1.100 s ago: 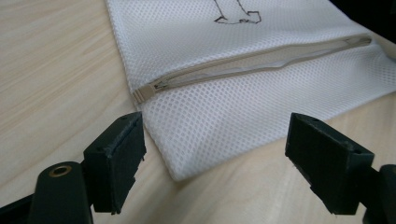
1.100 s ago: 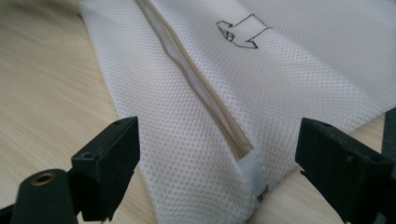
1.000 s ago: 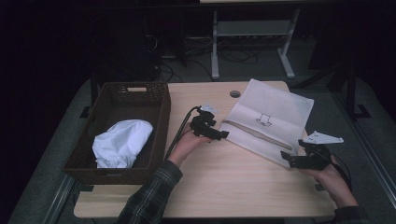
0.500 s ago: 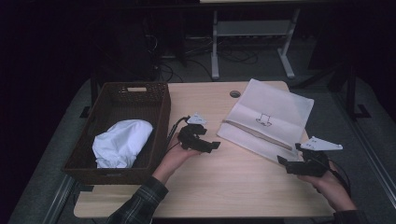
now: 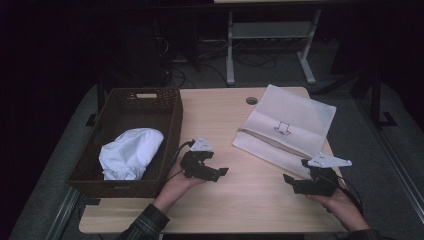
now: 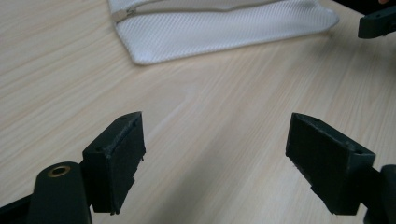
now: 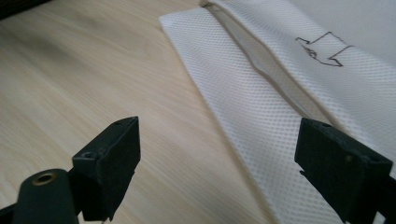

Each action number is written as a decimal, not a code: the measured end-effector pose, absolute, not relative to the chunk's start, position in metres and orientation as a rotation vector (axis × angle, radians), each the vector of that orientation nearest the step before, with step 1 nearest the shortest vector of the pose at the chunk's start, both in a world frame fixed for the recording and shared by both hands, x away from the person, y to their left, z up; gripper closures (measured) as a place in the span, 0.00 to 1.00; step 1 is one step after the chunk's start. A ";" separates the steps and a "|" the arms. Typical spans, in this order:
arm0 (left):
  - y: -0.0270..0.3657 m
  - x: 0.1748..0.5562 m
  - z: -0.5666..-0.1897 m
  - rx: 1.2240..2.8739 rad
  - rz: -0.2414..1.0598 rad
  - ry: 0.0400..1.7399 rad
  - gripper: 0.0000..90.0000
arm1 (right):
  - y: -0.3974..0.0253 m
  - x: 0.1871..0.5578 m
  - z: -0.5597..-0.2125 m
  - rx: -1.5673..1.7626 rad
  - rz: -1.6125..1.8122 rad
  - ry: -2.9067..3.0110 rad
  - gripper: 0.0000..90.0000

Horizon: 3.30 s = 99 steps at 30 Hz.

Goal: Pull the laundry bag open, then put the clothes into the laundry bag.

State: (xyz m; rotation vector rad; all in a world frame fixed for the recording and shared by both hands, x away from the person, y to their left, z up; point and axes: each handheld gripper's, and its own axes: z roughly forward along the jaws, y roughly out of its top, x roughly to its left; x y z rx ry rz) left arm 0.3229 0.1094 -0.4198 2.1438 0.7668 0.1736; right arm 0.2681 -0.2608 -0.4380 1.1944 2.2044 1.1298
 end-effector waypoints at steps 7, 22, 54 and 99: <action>0.120 0.311 -0.424 2.124 0.182 0.787 0.21 | -0.244 0.269 -0.441 1.176 1.159 2.234 0.16; 0.138 0.291 -0.432 2.061 0.178 0.805 0.20 | -0.202 0.266 -0.451 1.139 1.239 2.314 0.16; 0.139 0.295 -0.398 2.051 0.232 0.779 0.20 | -0.185 0.263 -0.461 1.020 1.210 2.395 0.15; 0.171 0.327 -0.343 2.116 0.307 0.765 0.19 | -0.191 0.266 -0.459 1.035 1.218 2.369 0.15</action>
